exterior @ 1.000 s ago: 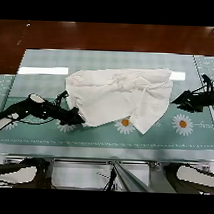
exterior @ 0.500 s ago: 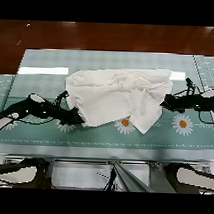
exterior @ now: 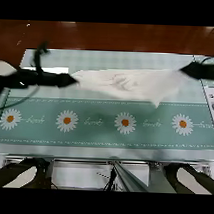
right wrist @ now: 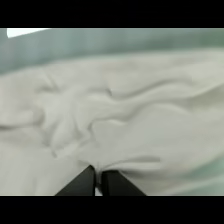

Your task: Fold the shirts.

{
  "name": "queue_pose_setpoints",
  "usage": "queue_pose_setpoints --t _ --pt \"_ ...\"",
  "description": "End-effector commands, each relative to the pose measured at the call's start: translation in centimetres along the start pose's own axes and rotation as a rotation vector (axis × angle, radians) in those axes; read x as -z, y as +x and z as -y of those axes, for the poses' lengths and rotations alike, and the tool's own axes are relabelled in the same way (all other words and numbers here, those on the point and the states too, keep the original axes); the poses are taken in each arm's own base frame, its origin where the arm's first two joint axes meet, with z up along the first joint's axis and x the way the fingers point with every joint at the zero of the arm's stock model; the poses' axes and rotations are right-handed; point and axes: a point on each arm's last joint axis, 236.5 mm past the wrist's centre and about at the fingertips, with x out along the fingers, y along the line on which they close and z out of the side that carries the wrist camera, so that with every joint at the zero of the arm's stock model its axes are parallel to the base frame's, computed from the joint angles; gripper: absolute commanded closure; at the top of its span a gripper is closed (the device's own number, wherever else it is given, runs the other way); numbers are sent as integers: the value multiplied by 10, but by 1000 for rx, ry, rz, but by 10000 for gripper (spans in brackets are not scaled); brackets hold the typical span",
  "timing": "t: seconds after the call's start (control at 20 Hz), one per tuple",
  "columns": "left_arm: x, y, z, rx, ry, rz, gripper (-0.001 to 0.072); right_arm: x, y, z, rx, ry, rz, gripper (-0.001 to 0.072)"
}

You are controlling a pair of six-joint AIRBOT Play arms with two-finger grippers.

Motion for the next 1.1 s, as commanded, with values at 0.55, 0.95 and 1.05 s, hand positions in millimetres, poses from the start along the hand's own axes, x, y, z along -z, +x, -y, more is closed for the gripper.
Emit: queue_pose_setpoints --t 0.55,0.95,1.05 --pt "-50 -378 260 -264 506 843 689 -90 -406 -197 311 -348 933 677" --pt "2 -343 191 -427 314 517 690 -39 -345 -125 481 -240 458 677" --pt "5 -321 159 -488 247 370 689 -26 -300 -95 467 -181 232 677"
